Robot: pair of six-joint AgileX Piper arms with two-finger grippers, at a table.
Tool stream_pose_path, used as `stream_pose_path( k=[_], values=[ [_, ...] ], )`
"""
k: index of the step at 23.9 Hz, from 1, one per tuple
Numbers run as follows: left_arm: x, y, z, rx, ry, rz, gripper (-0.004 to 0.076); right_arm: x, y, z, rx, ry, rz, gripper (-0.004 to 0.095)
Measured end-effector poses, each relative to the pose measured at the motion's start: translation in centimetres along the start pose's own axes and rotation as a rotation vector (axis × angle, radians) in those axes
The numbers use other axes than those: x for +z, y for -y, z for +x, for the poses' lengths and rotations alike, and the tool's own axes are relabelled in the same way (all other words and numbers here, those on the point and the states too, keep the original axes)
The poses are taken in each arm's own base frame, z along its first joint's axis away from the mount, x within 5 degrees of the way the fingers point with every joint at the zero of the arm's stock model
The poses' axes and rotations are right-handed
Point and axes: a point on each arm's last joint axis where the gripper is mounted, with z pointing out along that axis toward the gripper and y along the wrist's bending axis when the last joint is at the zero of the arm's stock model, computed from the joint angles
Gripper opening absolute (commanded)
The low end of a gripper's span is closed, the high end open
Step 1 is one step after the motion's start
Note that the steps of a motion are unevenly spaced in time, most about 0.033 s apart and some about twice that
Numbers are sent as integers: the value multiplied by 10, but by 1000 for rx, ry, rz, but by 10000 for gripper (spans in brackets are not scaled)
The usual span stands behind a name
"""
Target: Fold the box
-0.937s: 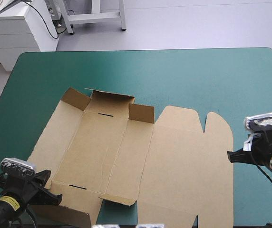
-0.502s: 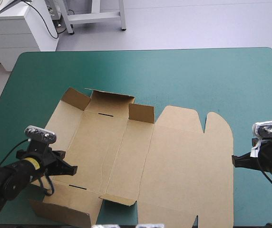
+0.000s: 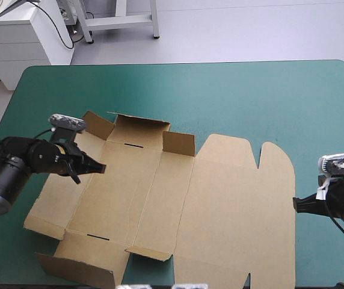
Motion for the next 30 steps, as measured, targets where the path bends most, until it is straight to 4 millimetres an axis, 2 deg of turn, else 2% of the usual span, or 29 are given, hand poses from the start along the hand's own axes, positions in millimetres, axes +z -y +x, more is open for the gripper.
stream_pose_path(
  k=[4,5,6,8,12,18,21,25,27,30],
  values=[
    [-19,-39,-8,-111,39,-56,-8,0,0,0,-19,0,-4,-21],
    [-25,-56,-3,-148,27,-46,-8,0,0,0,-23,0,-4,-21],
    [-27,-66,1,-175,16,-32,-8,0,0,0,-26,0,-4,-21],
    [-27,-101,18,-295,-30,61,-8,0,0,0,-46,0,-4,-21],
    [-19,-129,29,-342,-46,116,-8,0,0,0,-68,0,-4,-21],
    [-8,-138,32,-307,-91,125,15,0,0,0,-70,0,-4,-21],
    [-4,-140,33,-308,-100,130,124,0,0,0,-70,0,-4,-21],
    [-1,-142,33,-311,-108,136,308,0,0,0,-70,0,-4,-21],
    [0,-142,33,-312,-112,137,351,0,0,0,-70,0,-4,-21],
    [3,-142,37,-312,-136,132,355,0,0,0,-70,1,-5,-21]
  ],
)
